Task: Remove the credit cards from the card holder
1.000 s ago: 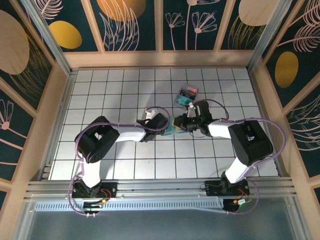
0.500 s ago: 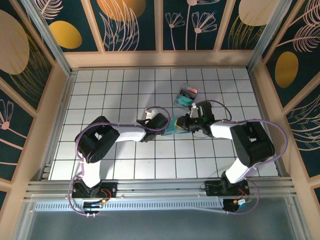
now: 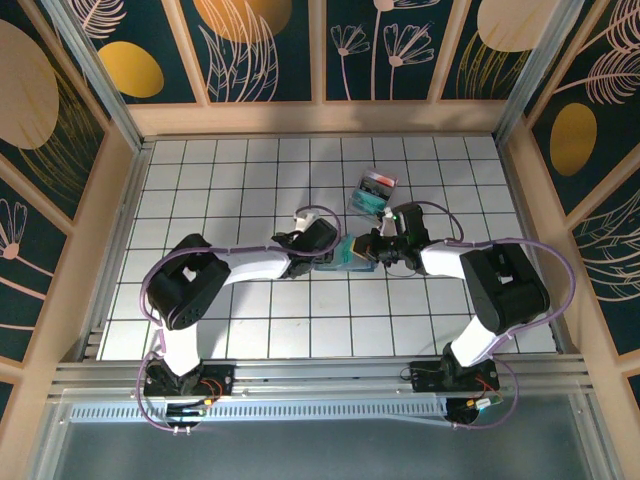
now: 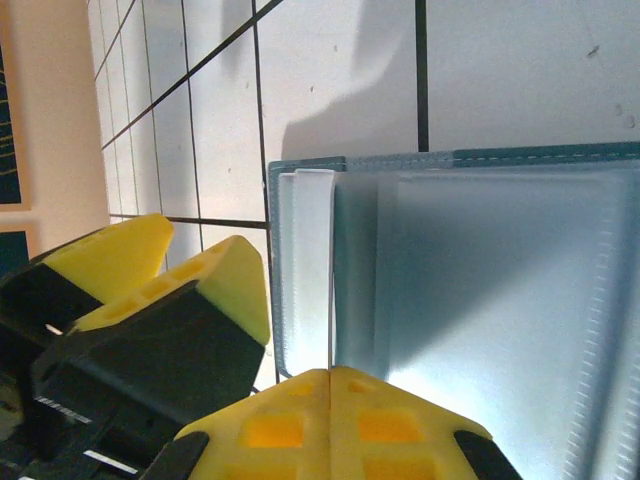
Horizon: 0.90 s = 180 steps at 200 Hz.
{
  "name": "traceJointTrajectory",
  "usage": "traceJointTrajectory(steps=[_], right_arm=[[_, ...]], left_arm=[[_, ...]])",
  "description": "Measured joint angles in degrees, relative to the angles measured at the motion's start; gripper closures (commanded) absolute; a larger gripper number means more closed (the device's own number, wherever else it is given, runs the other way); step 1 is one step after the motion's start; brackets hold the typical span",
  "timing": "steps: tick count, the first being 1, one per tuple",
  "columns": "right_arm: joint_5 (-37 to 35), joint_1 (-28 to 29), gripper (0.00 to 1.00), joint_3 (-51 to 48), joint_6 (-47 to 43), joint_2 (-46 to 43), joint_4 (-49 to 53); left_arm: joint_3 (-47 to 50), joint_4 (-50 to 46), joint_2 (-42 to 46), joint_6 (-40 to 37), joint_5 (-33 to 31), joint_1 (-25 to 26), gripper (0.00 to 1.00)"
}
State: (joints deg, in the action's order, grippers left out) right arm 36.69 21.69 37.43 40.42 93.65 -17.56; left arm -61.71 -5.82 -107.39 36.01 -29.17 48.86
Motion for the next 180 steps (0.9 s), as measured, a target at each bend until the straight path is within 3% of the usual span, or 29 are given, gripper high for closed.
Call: traceJointTrajectory(steps=[94,142,180], right_arm=[[-0.2,0.04,0.95,0.0,0.2,0.02,-0.31],[-0.2,0.81,0.84,0.0,0.81,0.26,-2.01],[-0.33,2.25,0.82,0.0,1.14,1.6,-3.78]], left_arm=[[-1.92,-2.58,-3.19,0.66,-1.31,-0.02,0.01],[-1.92,-2.95,-3.32,0.9,-0.81,-0.02,0.01],[-1.81,-2.64,-3.41,1.44,0.24,-0.02,0.01]])
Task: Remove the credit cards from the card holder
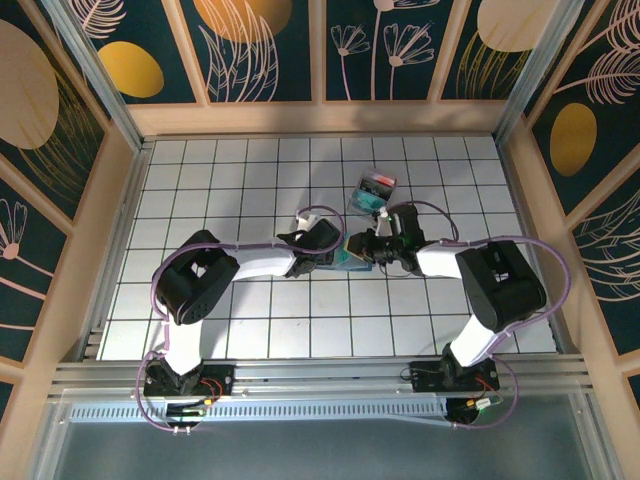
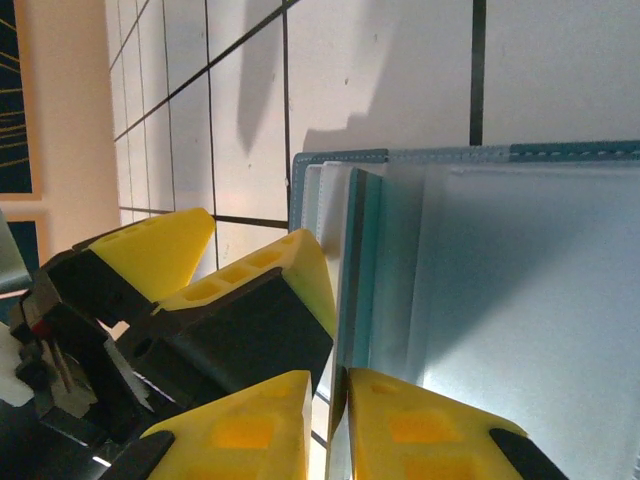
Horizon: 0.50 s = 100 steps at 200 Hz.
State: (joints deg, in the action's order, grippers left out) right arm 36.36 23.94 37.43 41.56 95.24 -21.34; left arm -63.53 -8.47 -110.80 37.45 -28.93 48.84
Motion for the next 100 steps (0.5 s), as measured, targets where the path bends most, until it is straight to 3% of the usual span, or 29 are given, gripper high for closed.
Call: traceJointTrajectory(steps=[21,51,100], right_arm=[[-0.33,0.59,0.84,0.04,-0.04,1.11,-0.26],[-1.9,1.03,1.0,1.14,-0.92,1.6,2.05],[-9.68,1.33,1.0,5.62,-7.78,-1.2,13.9]], left_arm=[[0.39,0.72,0.0,0.33,0.17,0.0,0.01],[0.7,1.18,0.0,0.81,0.17,-0.04,0.01],[1.09,1.86,0.17,1.62,-0.07,-0.07,0.01]])
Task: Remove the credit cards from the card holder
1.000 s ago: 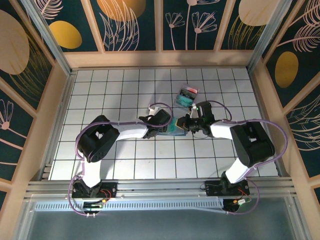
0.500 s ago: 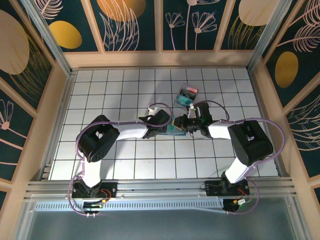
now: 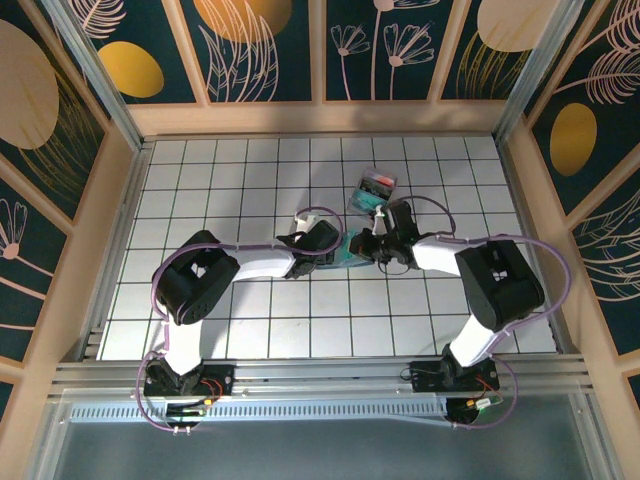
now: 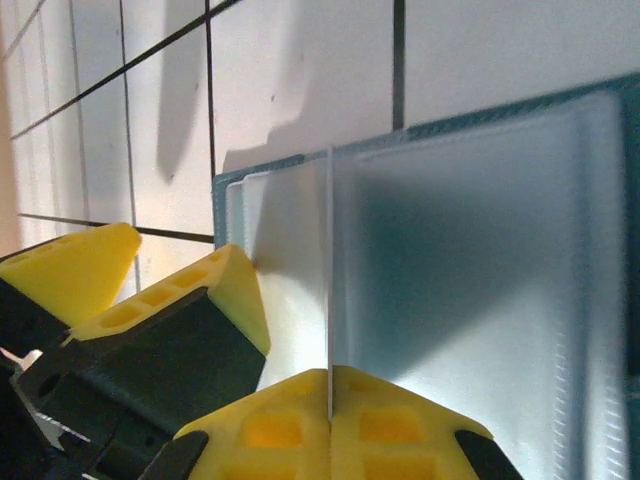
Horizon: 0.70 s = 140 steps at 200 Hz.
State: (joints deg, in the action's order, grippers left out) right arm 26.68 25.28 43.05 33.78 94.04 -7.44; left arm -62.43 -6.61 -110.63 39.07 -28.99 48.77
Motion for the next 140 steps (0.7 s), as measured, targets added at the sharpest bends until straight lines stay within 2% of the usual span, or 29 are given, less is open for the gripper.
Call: traceJointTrajectory(steps=[34,83,140], right_arm=[[-7.28,0.0,1.0,3.91,-7.63,-5.51,8.37],[-15.13,0.0,1.0,10.03,-18.45,-8.31,14.32],[-17.88,-2.38,1.0,14.21,-33.97,-7.85,14.27]], left_arm=[[0.02,-0.31,1.18,-0.04,0.0,-0.33,0.01],[0.17,-1.14,5.35,-0.52,-1.27,-1.36,0.01],[2.23,-1.84,7.26,-2.71,-1.73,-1.53,0.01]])
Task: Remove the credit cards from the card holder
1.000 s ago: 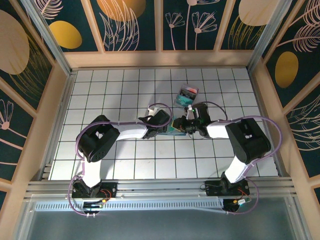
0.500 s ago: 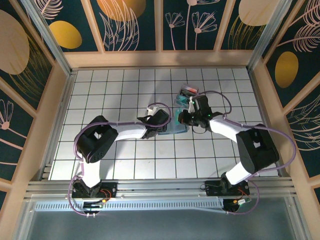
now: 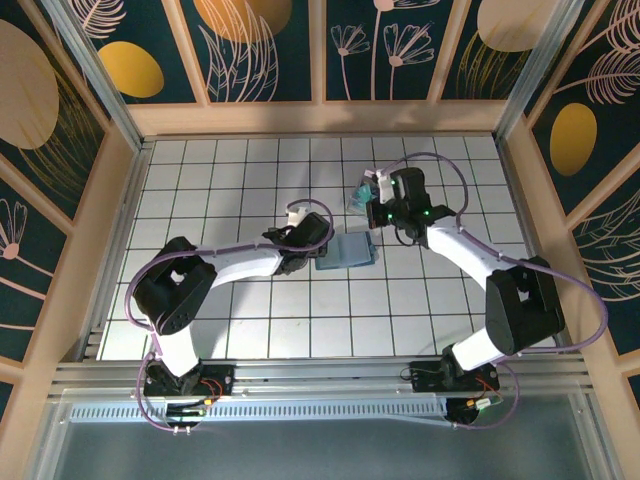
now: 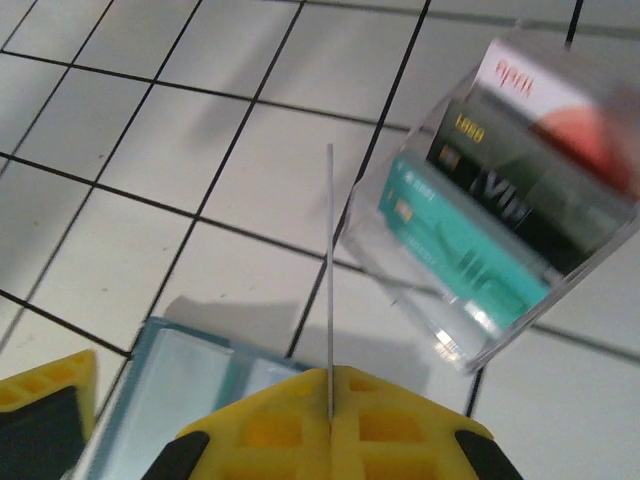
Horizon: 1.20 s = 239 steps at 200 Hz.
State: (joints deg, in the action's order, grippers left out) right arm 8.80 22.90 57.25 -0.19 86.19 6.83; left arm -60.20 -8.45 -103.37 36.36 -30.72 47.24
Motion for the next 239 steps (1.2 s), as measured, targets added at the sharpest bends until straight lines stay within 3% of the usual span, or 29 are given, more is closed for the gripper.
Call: traceJointTrajectory(steps=[84,239], right_arm=[[0.76,-5.07,1.0,3.26,-19.08,5.81,-0.66],[4.81,-6.95,1.0,14.4,-32.37,16.68,6.29]], left_arm=[[1.31,0.11,-0.79,-0.37,0.72,0.92,0.01],[-0.02,0.44,-5.66,-2.23,-3.39,-0.04,0.01]])
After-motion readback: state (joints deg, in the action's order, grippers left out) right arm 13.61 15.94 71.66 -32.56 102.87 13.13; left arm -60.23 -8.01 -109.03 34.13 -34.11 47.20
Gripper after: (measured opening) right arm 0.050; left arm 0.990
